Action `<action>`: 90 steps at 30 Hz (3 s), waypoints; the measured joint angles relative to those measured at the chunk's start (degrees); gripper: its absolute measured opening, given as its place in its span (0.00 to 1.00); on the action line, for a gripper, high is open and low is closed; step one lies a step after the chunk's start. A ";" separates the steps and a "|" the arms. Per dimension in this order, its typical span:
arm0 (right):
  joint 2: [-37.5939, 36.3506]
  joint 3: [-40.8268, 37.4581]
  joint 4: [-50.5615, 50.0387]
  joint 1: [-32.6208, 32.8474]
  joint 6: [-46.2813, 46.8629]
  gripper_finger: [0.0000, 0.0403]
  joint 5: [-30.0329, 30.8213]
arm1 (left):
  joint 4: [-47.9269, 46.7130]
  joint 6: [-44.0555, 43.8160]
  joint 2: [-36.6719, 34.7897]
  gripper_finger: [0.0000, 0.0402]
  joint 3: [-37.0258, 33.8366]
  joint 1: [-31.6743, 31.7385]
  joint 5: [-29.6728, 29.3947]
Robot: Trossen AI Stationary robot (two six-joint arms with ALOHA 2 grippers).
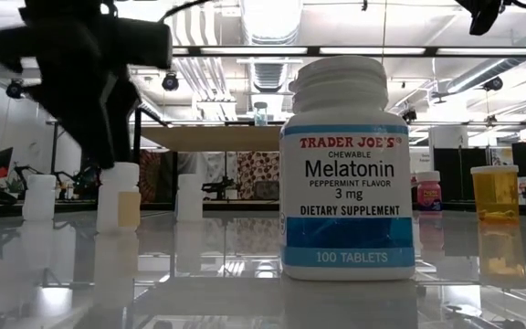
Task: Pick and place medicine bottles onto shelf by color
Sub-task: Put the white pill bottle on the shelf
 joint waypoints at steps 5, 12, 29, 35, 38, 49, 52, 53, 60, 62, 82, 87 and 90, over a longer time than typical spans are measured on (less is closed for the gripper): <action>-0.02 0.00 -0.13 0.00 0.03 0.50 0.00 | 0.49 0.00 0.25 0.69 0.19 0.00 0.09; -0.02 0.00 -0.95 0.00 0.13 0.50 0.00 | 3.39 -0.01 0.69 0.69 -0.46 0.02 0.27; -0.02 0.04 -1.09 0.02 0.14 0.50 0.00 | 4.04 -0.09 1.58 0.37 -0.50 0.02 1.80; -0.02 0.04 -1.12 0.00 0.15 0.50 0.00 | 3.67 -0.17 1.35 0.29 1.45 0.10 4.17; -0.01 0.04 -1.30 0.00 0.13 0.50 0.00 | 2.85 -1.22 1.05 0.30 5.66 0.83 6.83; -0.02 0.07 -1.11 0.01 0.16 0.50 0.00 | -18.85 8.37 0.94 0.32 31.52 9.45 5.77; -0.02 0.06 -1.10 0.00 0.21 0.50 0.00 | -24.54 13.84 0.94 0.32 36.04 14.75 5.68; -0.02 0.07 -1.11 0.01 0.50 0.50 0.00 | -26.23 16.09 0.94 0.32 37.48 16.72 5.68; 0.00 0.07 -1.11 0.01 1.10 0.50 0.00 | -29.36 32.28 0.86 0.32 43.14 34.64 5.33; 0.00 0.07 -1.10 0.02 1.16 0.50 0.00 | -29.35 35.22 0.86 0.32 43.39 40.32 5.41; 0.00 0.07 -1.42 0.00 0.42 0.50 0.03 | -25.17 36.12 2.85 0.32 40.88 61.43 10.65; 0.00 0.07 -1.98 0.01 0.37 0.50 0.03 | -26.12 36.00 5.20 0.32 40.79 61.37 11.10; 0.00 0.07 -2.34 0.01 0.45 0.50 0.01 | -26.55 36.00 6.34 0.32 40.74 61.39 11.19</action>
